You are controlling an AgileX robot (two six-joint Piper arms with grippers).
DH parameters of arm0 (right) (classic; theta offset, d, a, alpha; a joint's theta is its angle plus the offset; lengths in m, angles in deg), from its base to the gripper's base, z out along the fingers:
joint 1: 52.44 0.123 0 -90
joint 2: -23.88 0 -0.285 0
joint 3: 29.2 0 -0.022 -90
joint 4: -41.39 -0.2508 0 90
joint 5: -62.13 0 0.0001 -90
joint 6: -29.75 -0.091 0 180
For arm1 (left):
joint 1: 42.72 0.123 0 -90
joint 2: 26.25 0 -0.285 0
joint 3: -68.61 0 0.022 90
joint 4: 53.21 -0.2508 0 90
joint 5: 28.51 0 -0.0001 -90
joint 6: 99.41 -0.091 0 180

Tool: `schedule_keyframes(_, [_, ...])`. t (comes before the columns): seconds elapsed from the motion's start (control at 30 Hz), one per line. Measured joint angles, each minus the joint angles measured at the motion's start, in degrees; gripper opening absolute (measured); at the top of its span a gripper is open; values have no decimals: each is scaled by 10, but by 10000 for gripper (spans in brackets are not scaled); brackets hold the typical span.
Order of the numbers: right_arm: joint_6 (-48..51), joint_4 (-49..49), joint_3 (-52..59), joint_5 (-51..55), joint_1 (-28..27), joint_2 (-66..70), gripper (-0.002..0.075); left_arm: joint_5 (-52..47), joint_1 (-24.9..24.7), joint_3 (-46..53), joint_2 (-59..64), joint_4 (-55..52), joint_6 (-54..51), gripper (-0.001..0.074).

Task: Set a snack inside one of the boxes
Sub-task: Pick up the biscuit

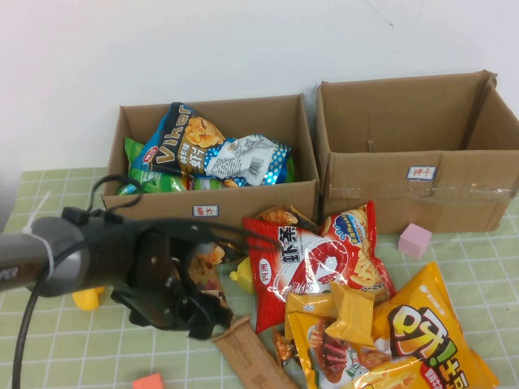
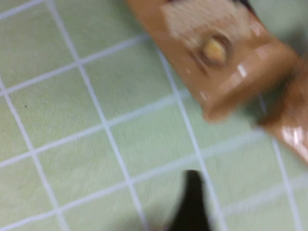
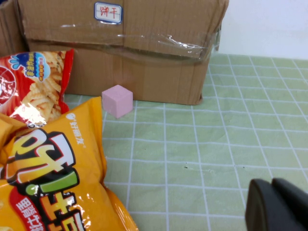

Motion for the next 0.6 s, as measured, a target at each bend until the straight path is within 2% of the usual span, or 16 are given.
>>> schedule_keyframes(0.1, [0,0,0,0,0,0,-2,50,16,0,18,48,13,584])
schedule_keyframes(0.17, [0,0,0,0,0,0,-2,82,19,0,28,65,16,617])
schedule_keyframes(0.37, [0,0,0,0,0,0,-2,146,19,-13,56,76,22,640])
schedule_keyframes(0.6, [0,0,0,0,0,0,-2,94,19,-95,115,52,23,640])
